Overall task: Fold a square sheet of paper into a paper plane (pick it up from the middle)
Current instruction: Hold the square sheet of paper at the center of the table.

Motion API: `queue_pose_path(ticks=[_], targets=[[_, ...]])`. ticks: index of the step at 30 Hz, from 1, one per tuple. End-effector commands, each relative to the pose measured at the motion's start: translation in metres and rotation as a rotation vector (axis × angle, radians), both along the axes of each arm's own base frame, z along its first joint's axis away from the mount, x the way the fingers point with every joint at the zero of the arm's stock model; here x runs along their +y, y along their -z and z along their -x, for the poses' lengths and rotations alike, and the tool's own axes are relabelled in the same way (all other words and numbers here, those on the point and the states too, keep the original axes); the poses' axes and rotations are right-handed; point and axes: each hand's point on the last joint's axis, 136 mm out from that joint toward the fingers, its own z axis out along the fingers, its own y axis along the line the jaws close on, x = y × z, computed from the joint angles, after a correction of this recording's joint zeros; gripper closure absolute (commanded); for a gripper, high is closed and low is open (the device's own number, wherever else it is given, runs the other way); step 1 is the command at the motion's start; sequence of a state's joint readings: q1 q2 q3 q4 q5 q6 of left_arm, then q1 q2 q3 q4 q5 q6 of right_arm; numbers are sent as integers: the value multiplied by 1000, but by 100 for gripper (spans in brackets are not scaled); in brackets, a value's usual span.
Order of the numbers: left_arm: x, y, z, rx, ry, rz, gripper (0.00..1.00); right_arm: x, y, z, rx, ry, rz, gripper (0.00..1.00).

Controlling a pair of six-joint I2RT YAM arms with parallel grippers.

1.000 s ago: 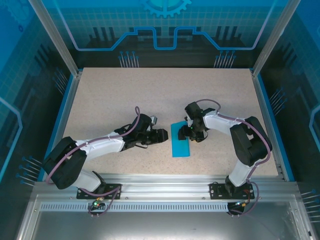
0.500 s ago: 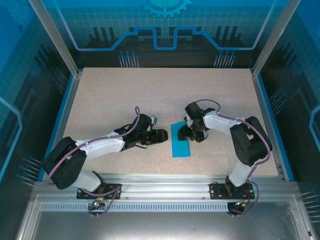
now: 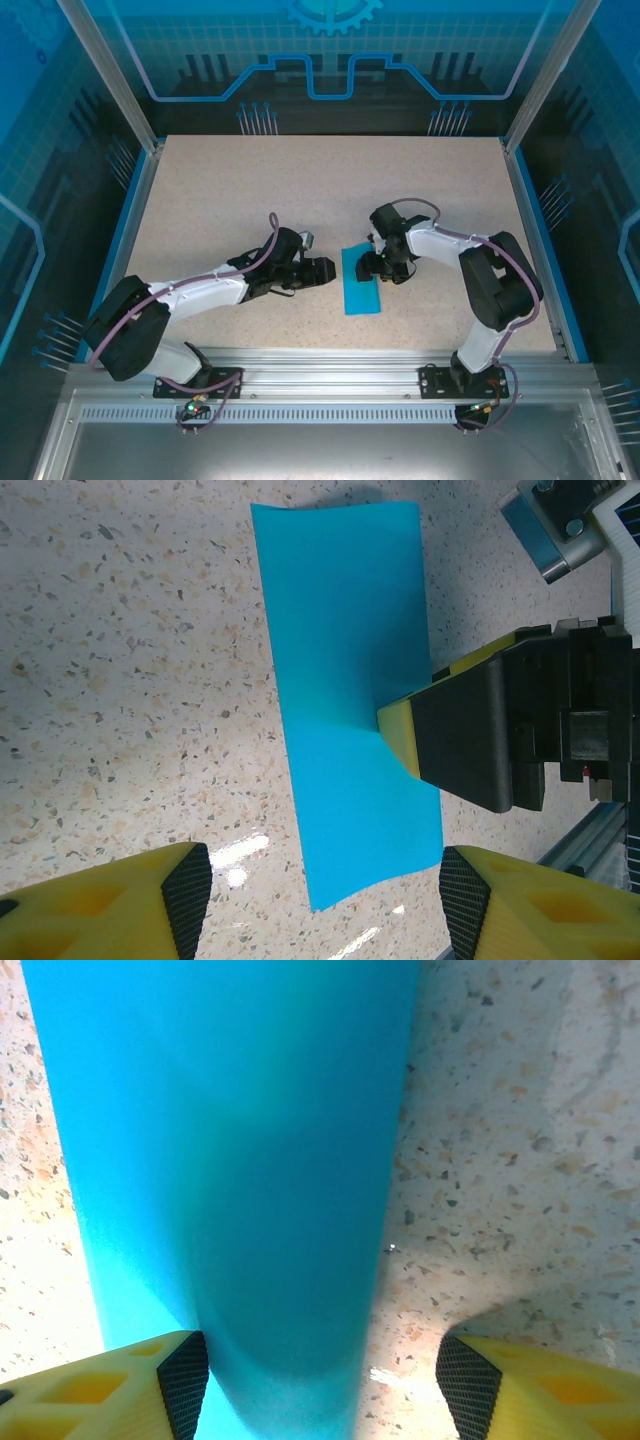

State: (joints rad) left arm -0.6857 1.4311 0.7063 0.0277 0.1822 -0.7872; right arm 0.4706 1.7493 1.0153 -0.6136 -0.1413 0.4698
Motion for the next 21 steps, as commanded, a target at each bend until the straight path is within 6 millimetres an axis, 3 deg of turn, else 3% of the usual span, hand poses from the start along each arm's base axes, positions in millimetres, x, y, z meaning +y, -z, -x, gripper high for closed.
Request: queue_pose_path(ticks=[1,21], targets=[[-2,-13,-1,-30,-2,4,34,-12,25,9,61,8,62,32],[-1,-12,0,-27,-3,-1,34,-4,28,9,80,39,6,30]])
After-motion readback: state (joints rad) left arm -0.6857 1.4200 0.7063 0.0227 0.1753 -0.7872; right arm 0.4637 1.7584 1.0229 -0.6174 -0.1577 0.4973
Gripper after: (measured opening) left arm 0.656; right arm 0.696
